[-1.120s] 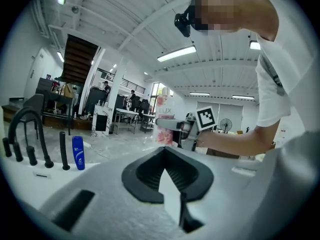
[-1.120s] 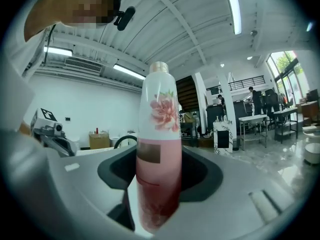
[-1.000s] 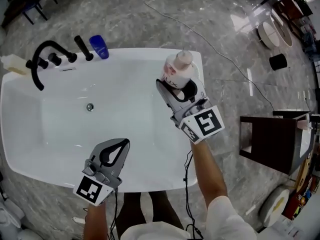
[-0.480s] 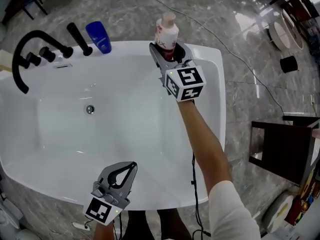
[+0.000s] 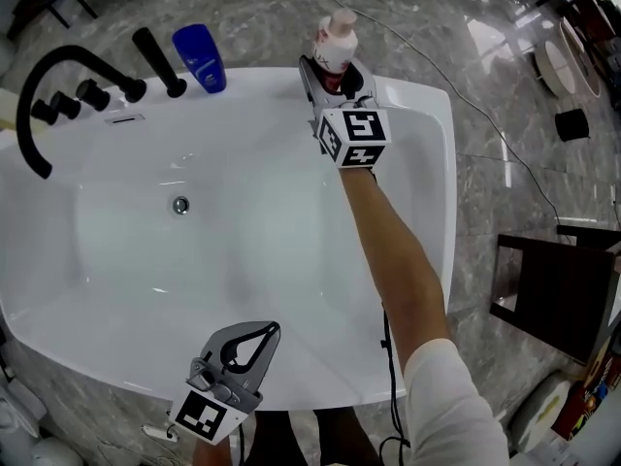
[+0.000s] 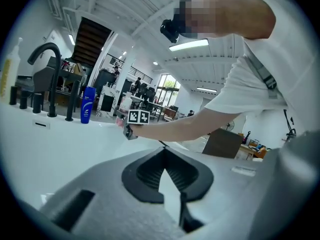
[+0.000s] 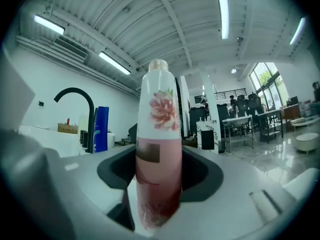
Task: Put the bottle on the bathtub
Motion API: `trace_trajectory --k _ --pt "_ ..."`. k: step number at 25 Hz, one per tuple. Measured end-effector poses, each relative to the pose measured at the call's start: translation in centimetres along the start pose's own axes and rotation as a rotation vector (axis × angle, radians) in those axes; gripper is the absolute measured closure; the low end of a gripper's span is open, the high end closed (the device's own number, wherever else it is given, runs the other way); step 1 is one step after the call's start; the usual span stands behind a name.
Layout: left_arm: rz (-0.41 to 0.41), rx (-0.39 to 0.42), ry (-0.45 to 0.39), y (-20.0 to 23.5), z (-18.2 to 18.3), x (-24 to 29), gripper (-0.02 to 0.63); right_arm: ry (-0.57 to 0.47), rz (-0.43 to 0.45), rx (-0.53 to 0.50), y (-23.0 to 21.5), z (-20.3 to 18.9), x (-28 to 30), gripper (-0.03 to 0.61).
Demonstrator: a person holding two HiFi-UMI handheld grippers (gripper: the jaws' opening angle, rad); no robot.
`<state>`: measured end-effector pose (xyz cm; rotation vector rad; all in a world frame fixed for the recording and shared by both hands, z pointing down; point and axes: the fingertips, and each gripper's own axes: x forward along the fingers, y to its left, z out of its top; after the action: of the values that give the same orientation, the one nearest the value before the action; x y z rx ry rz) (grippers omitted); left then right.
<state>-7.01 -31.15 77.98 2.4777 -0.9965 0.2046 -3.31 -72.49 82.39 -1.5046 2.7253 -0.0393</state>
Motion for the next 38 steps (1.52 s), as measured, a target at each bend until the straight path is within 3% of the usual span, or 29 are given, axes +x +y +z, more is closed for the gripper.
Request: trace_trajectory --k 8,14,16,21,27,33,38 --pt "0.005 -0.013 -0.005 -0.2 -0.1 -0.1 0.615 0.046 0.01 0.056 -0.1 -1.4 -2.9 0.342" --pt "0.029 -0.044 0.017 -0.2 -0.7 -2.0 0.615 0.151 -0.016 0.16 3.0 -5.0 -14.9 0.469" --pt "0.023 -0.039 0.026 -0.5 -0.1 -2.3 0.615 0.163 -0.057 0.158 3.9 -4.6 -19.8 0.584" --pt "0.027 -0.006 0.005 -1.9 4.5 -3.6 0.615 0.224 -0.049 0.218 6.6 0.8 -28.5 0.584" --pt "-0.032 0.063 0.027 -6.4 9.0 -5.7 0.615 0.301 -0.03 0.116 8.3 11.3 -35.5 0.586" --pt "-0.059 0.112 0.017 -10.0 14.0 -7.8 0.615 0.234 0.048 0.112 9.8 22.7 -38.2 0.586" --pt "-0.092 0.175 -0.005 -13.8 19.0 -9.4 0.615 0.179 0.108 0.196 12.8 30.6 -41.7 0.586"
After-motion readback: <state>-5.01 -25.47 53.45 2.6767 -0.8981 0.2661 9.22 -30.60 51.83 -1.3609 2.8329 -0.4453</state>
